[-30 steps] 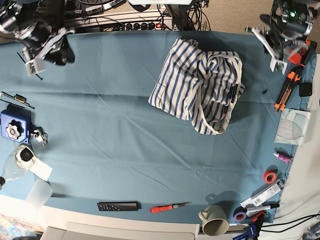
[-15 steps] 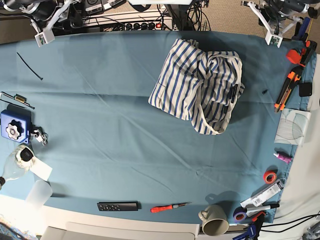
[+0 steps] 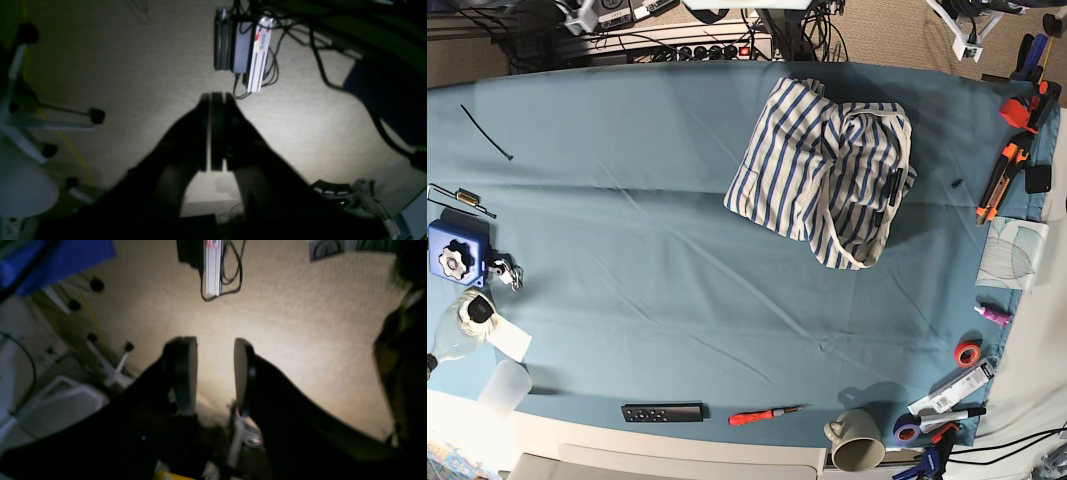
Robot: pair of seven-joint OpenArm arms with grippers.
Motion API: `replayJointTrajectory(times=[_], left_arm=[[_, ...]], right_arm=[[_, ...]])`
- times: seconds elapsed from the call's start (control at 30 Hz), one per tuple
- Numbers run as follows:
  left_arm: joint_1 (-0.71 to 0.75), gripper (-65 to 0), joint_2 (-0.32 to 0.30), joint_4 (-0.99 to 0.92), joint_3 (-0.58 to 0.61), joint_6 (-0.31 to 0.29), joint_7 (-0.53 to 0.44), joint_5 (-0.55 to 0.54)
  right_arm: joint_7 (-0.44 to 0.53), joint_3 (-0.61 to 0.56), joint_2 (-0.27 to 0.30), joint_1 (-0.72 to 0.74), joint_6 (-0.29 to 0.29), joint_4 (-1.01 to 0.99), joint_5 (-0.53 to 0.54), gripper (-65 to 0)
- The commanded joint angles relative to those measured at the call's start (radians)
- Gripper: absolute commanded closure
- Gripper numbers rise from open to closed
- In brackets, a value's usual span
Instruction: Fold the T-shirt properly
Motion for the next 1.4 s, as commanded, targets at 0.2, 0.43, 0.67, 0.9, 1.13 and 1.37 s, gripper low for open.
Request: replayJointTrajectory(times=[0.2,0.43,0.67,0.9,1.13,1.37], left_arm=[[-0.110,0.0,-0.009,-0.274,-0.004,-0.093,-0.073,0.018],[-0.241,0.0,-0.008,-0.594,-0.003,-0.101,-0.198,0.133],[-0.340,0.0,-0.007,-0.870,-0.003,-0.101,-0.464,0.342],[-0.410,0.0,0.041,-1.062,-0.003,0.005,-0.612,0.482],[-0.436,0.0,0.108,-1.083,-0.003,0.000,-0.622,0.521],[-0.432,0.0,0.115,-1.081,-0.003,0.000,-0.618,0.518]], right_arm=[[0.161,-0.090,0.010,0.163,0.001,-0.264,-0.197,-19.1],[0.369,-0.101,0.010,0.320,-0.019,-0.505,-0.343,-19.1],[0.581,-0.101,0.009,0.484,-0.205,-0.741,-0.494,-19.1],[0.695,-0.101,0.009,0.633,-0.372,-0.959,-0.616,-19.1],[0.720,-0.101,0.010,0.670,-0.397,-1.019,-0.638,-19.1],[0.685,-0.101,0.009,0.670,-0.397,-1.019,-0.589,-19.1]])
